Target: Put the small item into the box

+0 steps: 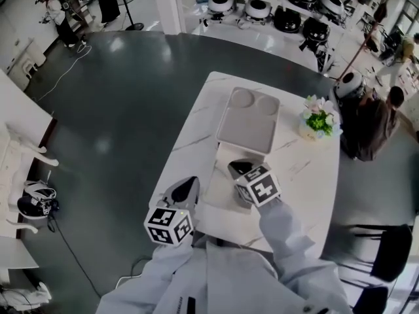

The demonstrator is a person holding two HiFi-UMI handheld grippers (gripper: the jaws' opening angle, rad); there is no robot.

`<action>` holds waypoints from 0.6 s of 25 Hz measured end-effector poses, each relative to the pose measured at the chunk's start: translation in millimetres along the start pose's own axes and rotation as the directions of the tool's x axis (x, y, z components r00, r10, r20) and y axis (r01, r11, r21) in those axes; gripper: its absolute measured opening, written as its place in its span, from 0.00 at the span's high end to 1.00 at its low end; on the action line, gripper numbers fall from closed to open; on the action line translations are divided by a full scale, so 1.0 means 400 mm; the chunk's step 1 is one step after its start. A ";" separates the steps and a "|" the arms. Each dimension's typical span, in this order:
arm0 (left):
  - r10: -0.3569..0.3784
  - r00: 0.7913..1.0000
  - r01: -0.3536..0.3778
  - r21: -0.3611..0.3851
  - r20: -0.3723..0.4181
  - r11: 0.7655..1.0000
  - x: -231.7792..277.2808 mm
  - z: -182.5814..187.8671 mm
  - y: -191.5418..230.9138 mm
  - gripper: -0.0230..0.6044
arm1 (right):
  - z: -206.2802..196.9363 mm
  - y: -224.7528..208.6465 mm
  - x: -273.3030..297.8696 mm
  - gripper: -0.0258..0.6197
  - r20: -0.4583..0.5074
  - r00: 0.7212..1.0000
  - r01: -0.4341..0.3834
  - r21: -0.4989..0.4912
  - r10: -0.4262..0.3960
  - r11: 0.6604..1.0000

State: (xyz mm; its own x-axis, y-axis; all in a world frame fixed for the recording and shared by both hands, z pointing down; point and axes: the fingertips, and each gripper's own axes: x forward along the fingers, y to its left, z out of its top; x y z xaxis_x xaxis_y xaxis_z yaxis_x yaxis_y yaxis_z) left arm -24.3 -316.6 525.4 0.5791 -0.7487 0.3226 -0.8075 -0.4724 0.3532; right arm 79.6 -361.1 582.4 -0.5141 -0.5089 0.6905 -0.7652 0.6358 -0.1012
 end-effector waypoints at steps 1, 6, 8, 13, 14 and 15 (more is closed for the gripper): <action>-0.004 1.000 0.004 0.006 0.005 1.000 -0.003 0.007 -0.005 0.97 | 0.006 0.002 -0.010 0.97 0.033 0.999 0.001 0.007 -0.001 1.000; -0.015 0.999 0.014 0.035 0.034 0.999 -0.021 0.044 -0.020 0.97 | 0.040 0.006 -0.062 0.97 0.169 0.985 0.019 0.008 -0.020 1.000; -0.018 0.999 0.016 0.044 0.046 0.999 -0.030 0.056 -0.023 0.97 | 0.056 0.013 -0.086 0.97 0.232 0.973 0.008 0.022 -0.013 1.000; -0.018 0.997 0.013 0.067 0.078 0.998 -0.044 0.083 -0.029 0.97 | 0.104 0.018 -0.159 0.97 0.377 0.926 0.019 0.012 -0.023 1.000; -0.021 0.996 0.015 0.074 0.087 0.997 -0.049 0.092 -0.032 0.97 | 0.115 0.019 -0.176 0.97 0.403 0.915 0.021 0.014 -0.025 1.000; -0.025 0.995 0.017 0.082 0.096 0.996 -0.055 0.102 -0.036 0.97 | 0.125 0.021 -0.193 0.97 0.429 0.903 0.021 0.019 -0.027 1.000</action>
State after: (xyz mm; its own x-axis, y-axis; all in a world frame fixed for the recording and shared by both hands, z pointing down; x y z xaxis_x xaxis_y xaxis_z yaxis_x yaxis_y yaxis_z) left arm -30.2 -312.3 477.3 0.5854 -0.7780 0.2279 -0.8042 -0.5216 0.2849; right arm 93.3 -345.4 492.6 -0.6098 -0.7258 0.3184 -0.7830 0.6139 -0.1003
